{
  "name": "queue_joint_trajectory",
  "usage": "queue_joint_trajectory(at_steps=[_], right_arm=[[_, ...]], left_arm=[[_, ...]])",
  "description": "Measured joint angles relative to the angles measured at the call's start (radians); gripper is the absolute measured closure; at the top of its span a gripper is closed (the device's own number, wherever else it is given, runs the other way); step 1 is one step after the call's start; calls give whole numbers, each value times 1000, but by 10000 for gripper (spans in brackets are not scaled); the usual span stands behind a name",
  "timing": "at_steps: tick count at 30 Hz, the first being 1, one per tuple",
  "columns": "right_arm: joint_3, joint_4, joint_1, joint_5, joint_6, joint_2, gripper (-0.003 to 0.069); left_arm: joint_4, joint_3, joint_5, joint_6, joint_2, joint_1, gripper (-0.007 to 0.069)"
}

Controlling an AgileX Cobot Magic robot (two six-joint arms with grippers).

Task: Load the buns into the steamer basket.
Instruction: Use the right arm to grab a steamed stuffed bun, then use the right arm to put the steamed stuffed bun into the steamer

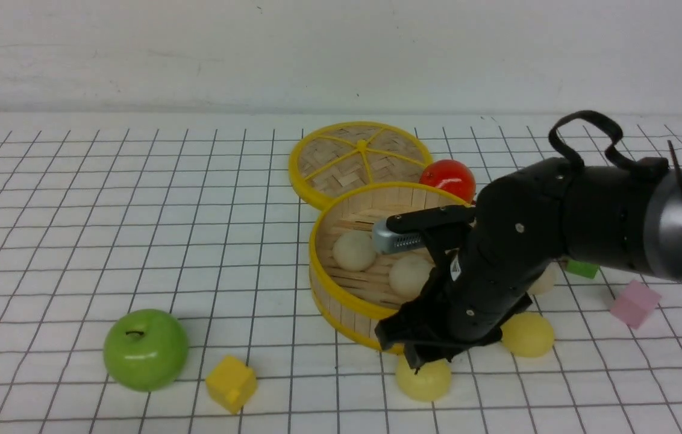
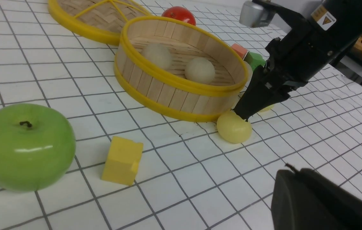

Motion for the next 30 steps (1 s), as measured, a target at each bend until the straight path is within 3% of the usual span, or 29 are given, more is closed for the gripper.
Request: queue_joint_trajectory(at_steps=[8,18,25,30], right_arm=[[0,-9,0,-16,0,39,347],[-1,-16,0,-25,0,66,473],[-5,-17,0,-1,-15,48,652],[-5,-15,0,64,-24,-12,656]], left_arm=[[0,0,2,0,0,0,627],[0,0,2,0,0,0,623],[0,0,2,0,0,0,620],[0,0,2,0,0,0,617]])
